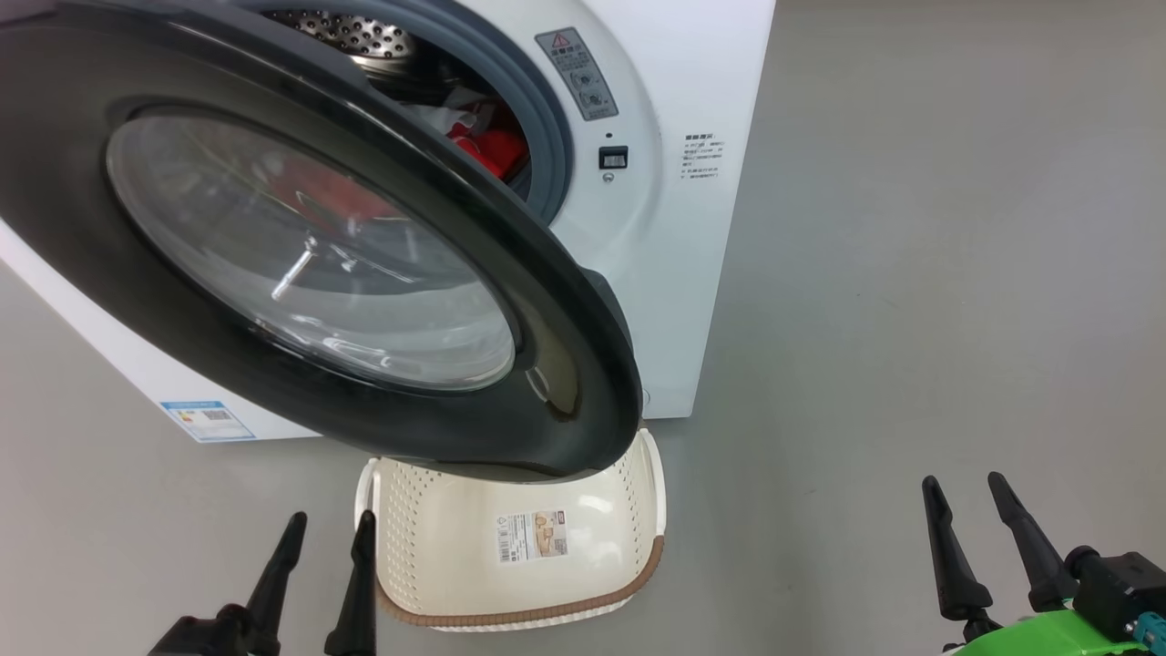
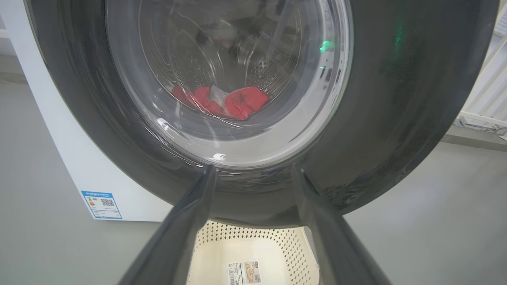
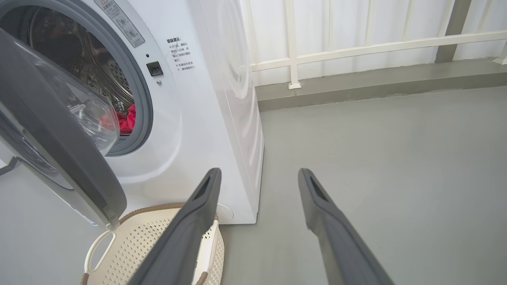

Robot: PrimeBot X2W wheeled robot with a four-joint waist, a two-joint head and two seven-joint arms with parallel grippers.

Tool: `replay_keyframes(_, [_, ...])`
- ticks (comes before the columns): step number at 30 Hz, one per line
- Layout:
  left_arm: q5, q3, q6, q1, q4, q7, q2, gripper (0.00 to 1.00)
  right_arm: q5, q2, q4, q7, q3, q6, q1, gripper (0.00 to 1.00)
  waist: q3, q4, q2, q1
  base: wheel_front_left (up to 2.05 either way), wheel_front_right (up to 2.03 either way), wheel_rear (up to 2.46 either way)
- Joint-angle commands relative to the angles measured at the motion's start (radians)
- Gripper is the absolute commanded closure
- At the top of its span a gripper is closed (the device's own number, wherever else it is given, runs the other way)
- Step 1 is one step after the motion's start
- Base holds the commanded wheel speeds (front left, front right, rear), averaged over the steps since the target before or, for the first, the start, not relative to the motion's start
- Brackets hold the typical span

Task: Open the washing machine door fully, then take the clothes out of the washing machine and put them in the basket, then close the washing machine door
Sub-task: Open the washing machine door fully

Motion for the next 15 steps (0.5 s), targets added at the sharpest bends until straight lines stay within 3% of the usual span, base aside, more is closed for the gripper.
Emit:
replay_keyframes(1, [0.0, 0.028, 0.008, -0.01, -0.027, -0.012, 0.009, 0.0, 0.004, -0.008, -0.027, -0.006, 0.02, 0.007, -0.025, 0.0, 0.0, 0.002, -0.0001, 0.0, 0.0, 0.0, 0.0])
replay_keyframes(5, [-0.002, 0.024, 0.01, -0.01, -0.028, -0.012, 0.009, 0.0, 0.035, -0.01, -0.04, -0.006, 0.061, 0.007, -0.043, 0.0, 0.001, 0.009, -0.0001, 0.0, 0.0, 0.0, 0.0])
replay_keyframes(6, [-0.002, 0.023, 0.011, -0.01, -0.028, -0.012, 0.009, 0.0, 0.05, -0.011, -0.043, -0.006, 0.074, 0.007, -0.05, 0.04, 0.001, 0.011, -0.0001, 0.0, 0.0, 0.0, 0.0])
replay_keyframes(7, [-0.002, 0.022, 0.011, -0.01, -0.028, -0.012, 0.009, 0.0, 0.068, -0.014, -0.046, -0.006, 0.088, 0.007, -0.06, 0.53, 0.003, 0.014, -0.0001, 0.0, 0.0, 0.0, 0.0])
replay_keyframes(9, [-0.003, 0.019, 0.011, -0.012, -0.028, -0.012, 0.009, 0.0, 0.108, -0.021, -0.056, -0.006, 0.121, 0.007, -0.084, 1.0, 0.005, 0.02, -0.0001, 0.0, 0.0, 0.0, 0.0])
replay_keyframes(15, [-0.01, 0.005, 0.015, -0.016, -0.029, -0.012, 0.009, 0.0, 0.314, -0.044, -0.088, -0.006, 0.228, 0.007, -0.189, 1.0, 0.015, 0.036, -0.0001, 0.0, 0.0, 0.0, 0.0])
